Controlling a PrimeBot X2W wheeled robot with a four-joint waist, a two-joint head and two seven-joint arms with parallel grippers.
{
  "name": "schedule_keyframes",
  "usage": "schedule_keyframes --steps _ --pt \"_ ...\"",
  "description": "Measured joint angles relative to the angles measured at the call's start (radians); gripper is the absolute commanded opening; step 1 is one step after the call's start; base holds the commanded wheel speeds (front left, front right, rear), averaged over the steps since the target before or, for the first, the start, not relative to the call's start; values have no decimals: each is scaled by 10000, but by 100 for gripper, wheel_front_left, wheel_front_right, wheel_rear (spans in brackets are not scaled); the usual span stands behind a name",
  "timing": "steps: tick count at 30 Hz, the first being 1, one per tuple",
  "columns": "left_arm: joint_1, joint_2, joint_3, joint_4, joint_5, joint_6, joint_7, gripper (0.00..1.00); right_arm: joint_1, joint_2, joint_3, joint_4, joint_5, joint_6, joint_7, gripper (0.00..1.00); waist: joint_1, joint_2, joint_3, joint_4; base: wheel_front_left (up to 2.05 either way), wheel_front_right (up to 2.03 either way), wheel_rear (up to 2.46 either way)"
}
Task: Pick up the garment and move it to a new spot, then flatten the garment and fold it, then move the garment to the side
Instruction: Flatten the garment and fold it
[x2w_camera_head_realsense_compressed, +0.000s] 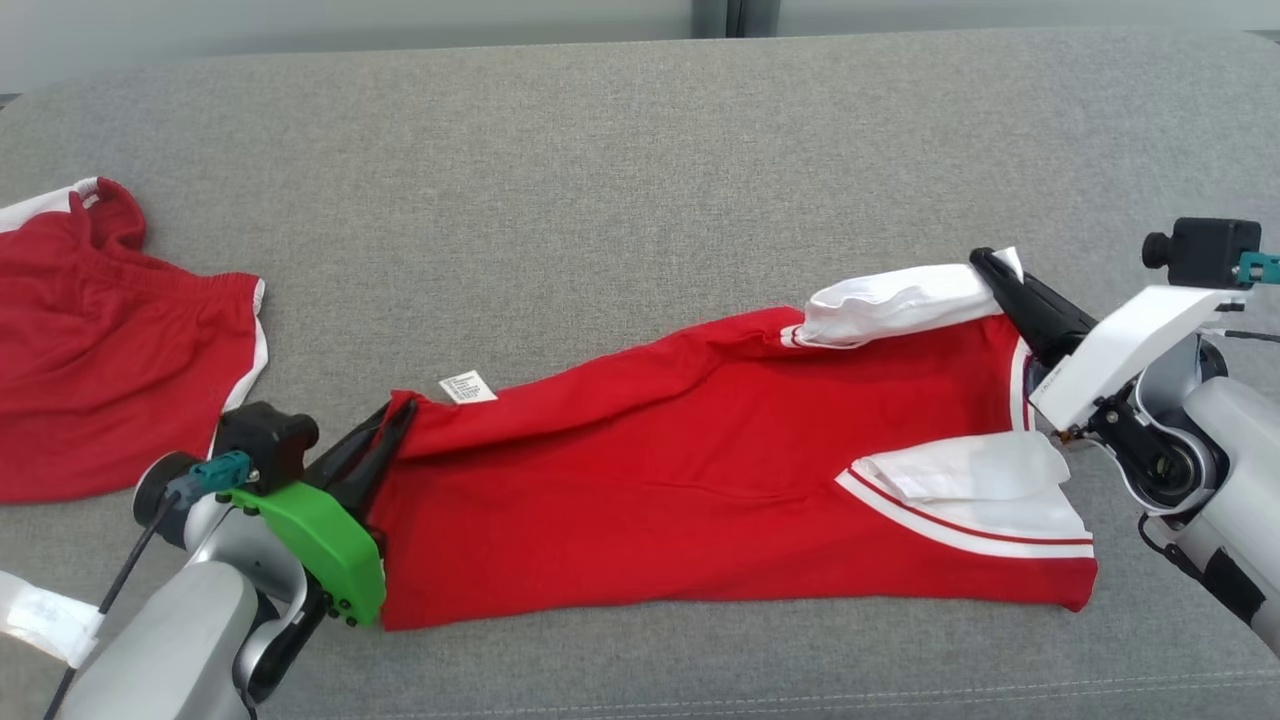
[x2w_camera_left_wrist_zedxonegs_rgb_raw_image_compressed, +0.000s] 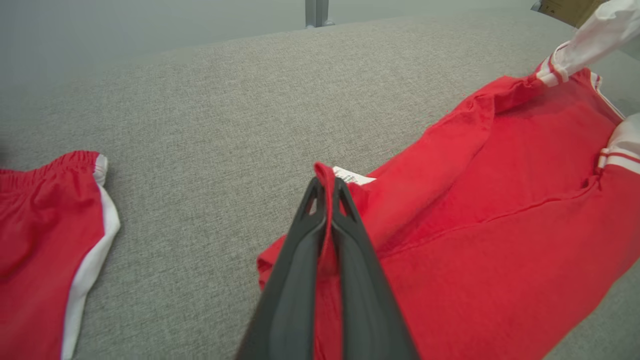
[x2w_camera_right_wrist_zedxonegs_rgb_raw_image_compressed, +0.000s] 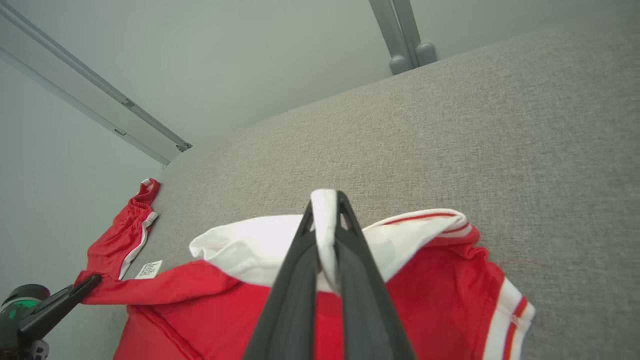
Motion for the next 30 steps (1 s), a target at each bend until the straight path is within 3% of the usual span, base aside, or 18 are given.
schedule_keyframes --steps 15,30 --pt "-10 157 491 420 12 17 -424 0 539 -336 -44 -159 387 0 -301 0 0 0 -25 -26 0 0 0" --pt "-12 259 464 953 -261 17 -157 0 865 -242 249 -978 796 0 -495 0 0 0 79 -552 0 0 0"
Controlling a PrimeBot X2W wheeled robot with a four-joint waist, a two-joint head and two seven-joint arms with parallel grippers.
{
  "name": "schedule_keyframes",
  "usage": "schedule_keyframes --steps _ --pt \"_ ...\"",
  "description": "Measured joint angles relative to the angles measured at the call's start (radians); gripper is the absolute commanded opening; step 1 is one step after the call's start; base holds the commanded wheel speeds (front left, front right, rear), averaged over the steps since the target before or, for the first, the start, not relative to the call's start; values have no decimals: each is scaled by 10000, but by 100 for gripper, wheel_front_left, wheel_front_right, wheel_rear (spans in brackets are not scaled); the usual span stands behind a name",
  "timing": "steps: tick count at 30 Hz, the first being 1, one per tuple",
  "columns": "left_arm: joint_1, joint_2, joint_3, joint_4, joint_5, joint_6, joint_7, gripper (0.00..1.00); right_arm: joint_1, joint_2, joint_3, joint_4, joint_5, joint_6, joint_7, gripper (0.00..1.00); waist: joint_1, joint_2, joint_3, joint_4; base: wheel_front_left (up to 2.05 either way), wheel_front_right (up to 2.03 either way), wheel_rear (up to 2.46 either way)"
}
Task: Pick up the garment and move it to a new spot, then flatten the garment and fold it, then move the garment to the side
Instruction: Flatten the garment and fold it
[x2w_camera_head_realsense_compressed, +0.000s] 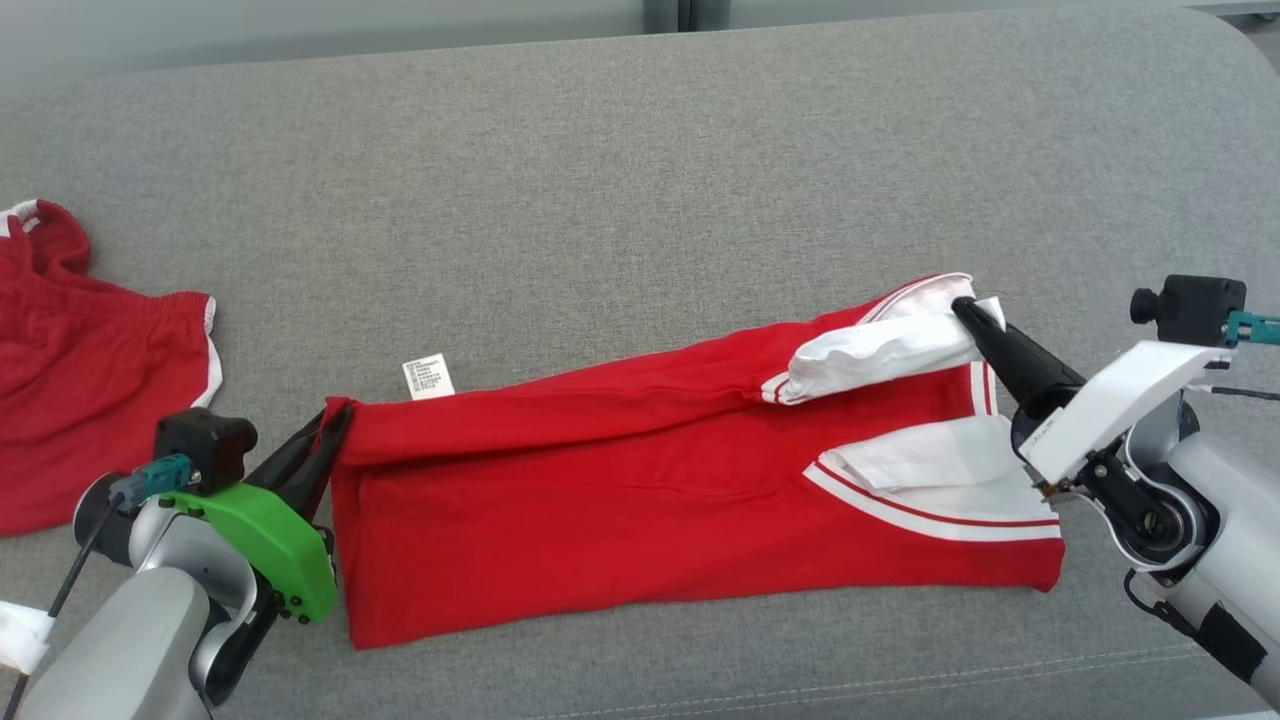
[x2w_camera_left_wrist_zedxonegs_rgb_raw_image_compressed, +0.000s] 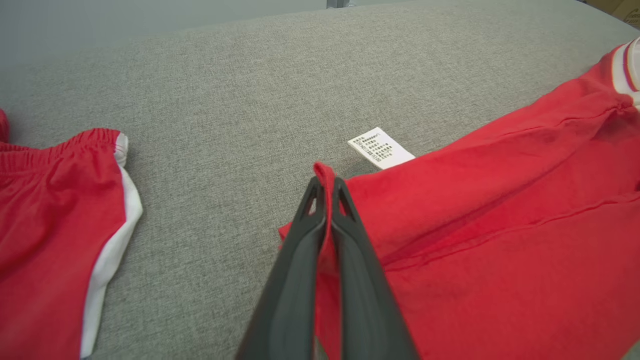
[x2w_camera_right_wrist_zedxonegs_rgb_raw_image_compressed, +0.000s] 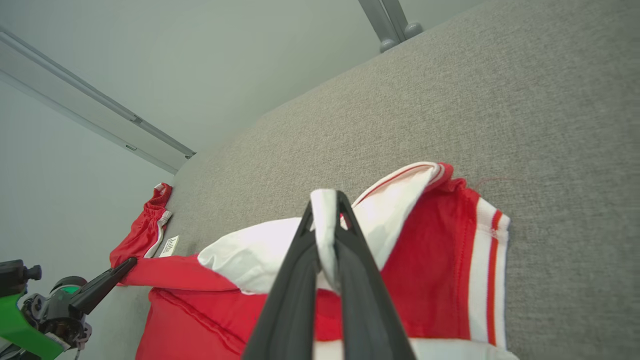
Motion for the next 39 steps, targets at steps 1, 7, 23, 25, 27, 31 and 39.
schedule_keyframes --steps 1,7,23,25,27,31,39 --pt "0 0 -4 36 -2 0 0 0 100 -21 4 -27 33 0 -23 0 0 0 0 -7 0 0 0" --pt "11 0 -10 40 -155 -2 -56 0 356 -92 2 -261 182 0 -201 0 0 0 -33 -50 0 0 0" --pt "488 343 -332 -410 -382 -15 -581 0 1072 -282 21 -731 617 0 -502 0 0 0 -151 -61 0 0 0" --pt "546 343 -347 -407 -453 -15 -594 0 1179 -284 44 -782 669 0 -508 0 0 0 -178 -49 0 0 0" --pt "643 343 -401 -399 -502 -15 -594 0 1296 -286 94 -807 692 0 -514 0 0 0 -209 -38 0 0 0" --pt "737 343 -669 -407 -587 -15 -593 0 1485 -288 226 -817 708 0 -514 0 0 0 -288 -26 0 0 0" --pt "837 420 -934 -405 -771 -15 -573 0 1731 -309 385 -821 802 0 -514 0 0 0 -363 -10 0 0 0"
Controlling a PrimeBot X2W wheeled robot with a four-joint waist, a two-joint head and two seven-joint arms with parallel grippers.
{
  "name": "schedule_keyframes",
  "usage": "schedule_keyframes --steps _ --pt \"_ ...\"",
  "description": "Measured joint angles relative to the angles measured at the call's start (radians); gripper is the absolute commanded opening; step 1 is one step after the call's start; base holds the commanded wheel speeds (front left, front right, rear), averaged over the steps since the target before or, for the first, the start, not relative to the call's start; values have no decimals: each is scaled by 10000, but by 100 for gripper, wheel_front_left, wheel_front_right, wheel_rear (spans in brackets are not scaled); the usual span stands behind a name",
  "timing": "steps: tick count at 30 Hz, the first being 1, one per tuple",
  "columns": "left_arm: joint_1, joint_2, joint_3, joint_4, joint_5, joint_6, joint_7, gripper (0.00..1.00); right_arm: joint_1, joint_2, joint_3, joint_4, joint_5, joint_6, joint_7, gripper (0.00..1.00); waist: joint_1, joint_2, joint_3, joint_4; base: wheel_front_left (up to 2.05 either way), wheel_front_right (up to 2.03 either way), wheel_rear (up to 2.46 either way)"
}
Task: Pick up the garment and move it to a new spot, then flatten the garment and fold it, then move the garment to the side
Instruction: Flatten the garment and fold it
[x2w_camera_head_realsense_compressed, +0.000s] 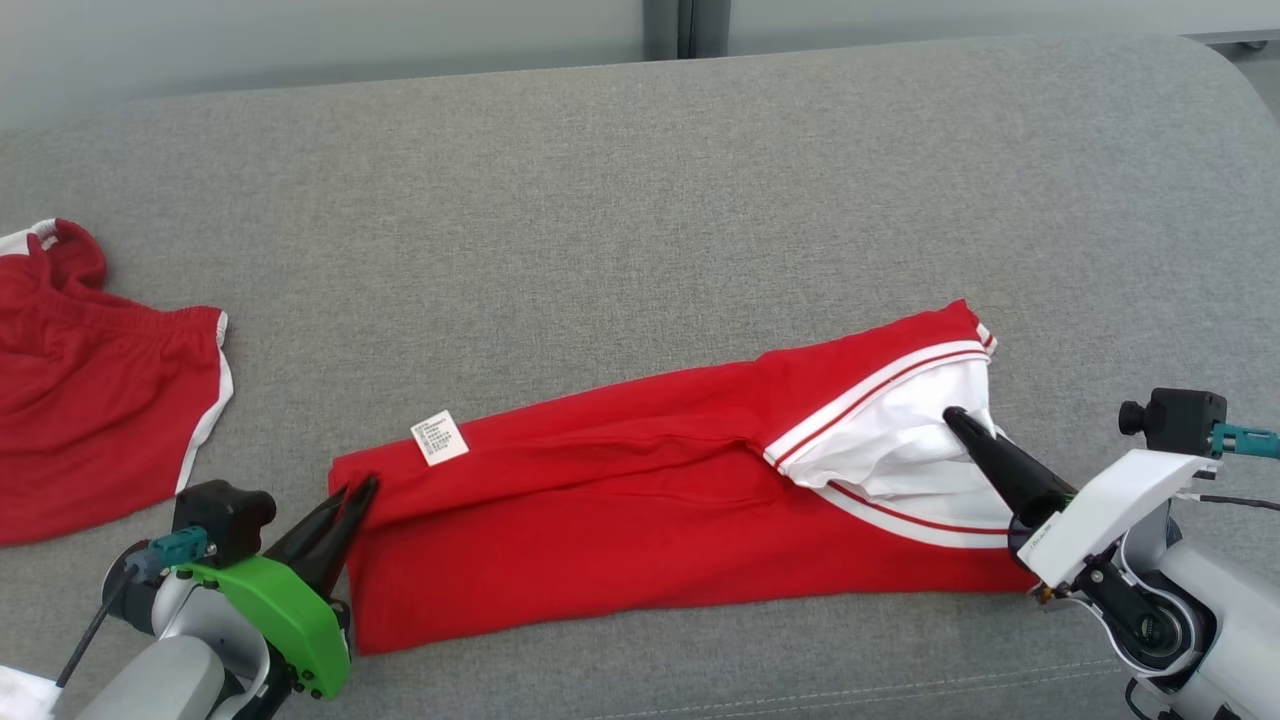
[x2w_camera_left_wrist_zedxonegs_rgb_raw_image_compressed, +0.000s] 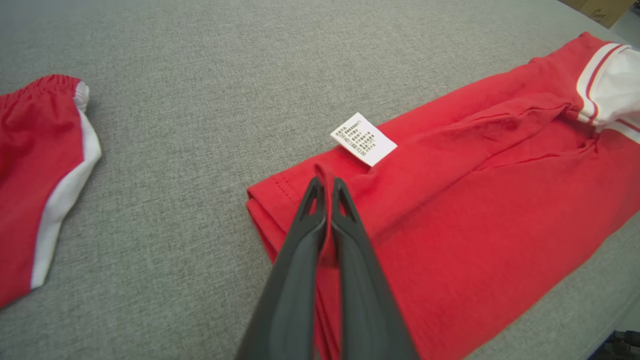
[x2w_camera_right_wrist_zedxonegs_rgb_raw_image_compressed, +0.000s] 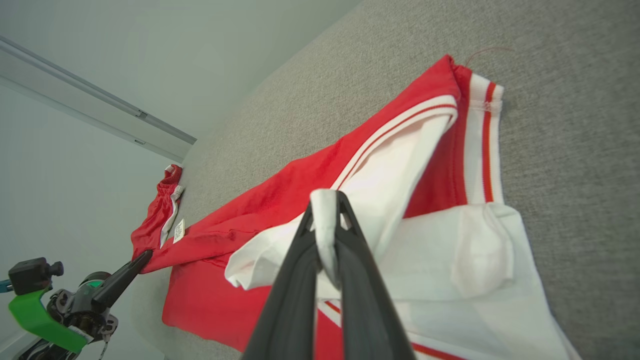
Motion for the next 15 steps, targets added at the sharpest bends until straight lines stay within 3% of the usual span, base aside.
schedule_keyframes --steps 1,2,3,5,7,8,9,15 --pt "8 0 -2 21 -67 0 2 0 0 -6 4 2 0 0 0 0 0 0 -8 2 0 0 0" --pt "13 2 -2 48 -148 0 2 9 1 -13 4 2 8 0 0 0 0 0 -15 4 0 0 0" --pt "22 2 4 81 -224 0 2 37 5 -19 6 8 23 0 0 5 0 0 -21 7 0 0 0" --pt "34 2 10 136 -362 -2 2 100 39 -21 8 17 59 0 0 34 0 0 -32 15 0 0 0" --pt "38 2 31 174 -453 -2 15 100 127 -21 25 23 65 0 0 54 0 0 -41 24 0 0 0" --pt "38 2 29 180 -462 -2 27 100 158 -19 44 25 67 0 0 83 0 0 -46 28 0 0 0" --pt "39 2 27 182 -462 -2 40 100 164 -19 58 29 67 0 0 100 0 0 -51 32 0 0 0" --pt "41 17 46 186 -545 -2 35 100 173 -23 13 25 174 0 -84 100 0 0 -85 66 0 0 0"
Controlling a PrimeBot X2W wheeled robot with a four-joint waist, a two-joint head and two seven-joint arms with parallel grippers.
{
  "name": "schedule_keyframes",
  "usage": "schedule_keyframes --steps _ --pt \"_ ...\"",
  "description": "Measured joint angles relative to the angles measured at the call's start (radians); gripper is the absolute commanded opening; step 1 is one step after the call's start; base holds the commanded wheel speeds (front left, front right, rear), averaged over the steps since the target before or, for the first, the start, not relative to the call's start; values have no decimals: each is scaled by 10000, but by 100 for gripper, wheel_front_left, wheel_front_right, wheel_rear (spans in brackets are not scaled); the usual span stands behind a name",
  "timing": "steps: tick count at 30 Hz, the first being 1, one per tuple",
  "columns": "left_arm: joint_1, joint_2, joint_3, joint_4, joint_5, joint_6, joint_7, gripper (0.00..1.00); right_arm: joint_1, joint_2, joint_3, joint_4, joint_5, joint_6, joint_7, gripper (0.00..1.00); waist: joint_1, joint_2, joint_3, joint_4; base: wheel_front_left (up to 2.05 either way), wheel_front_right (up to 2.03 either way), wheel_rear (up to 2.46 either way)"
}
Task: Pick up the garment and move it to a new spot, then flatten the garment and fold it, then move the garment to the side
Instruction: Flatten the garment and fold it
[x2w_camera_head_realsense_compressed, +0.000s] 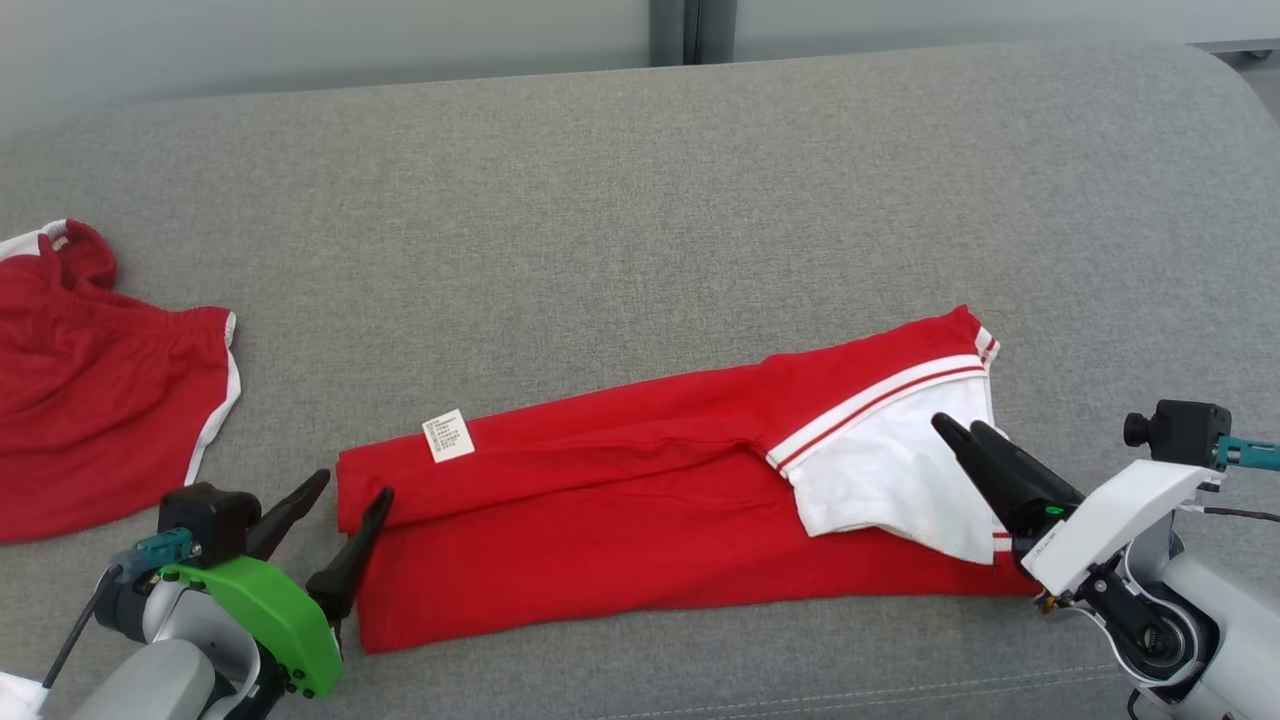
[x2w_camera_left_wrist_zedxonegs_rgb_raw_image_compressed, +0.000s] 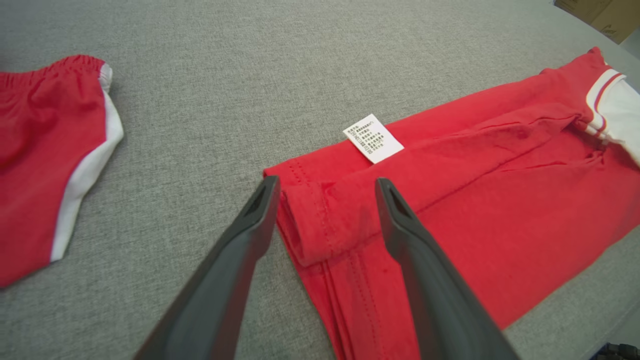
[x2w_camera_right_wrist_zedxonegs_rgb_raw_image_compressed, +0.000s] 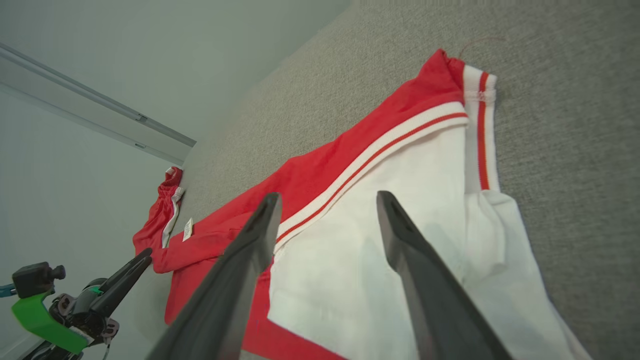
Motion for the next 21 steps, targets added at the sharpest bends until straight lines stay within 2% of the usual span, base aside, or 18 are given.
schedule_keyframes --steps 15,21 --pt "-1 113 351 -111 -267 0 -173 100 36 -25 -433 -138 140 0 -278 100 0 0 -176 115 0 0 0" --pt "0 -88 562 -309 -428 17 -259 100 181 -44 -717 196 17 0 -401 100 -1 0 -309 141 0 0 0"
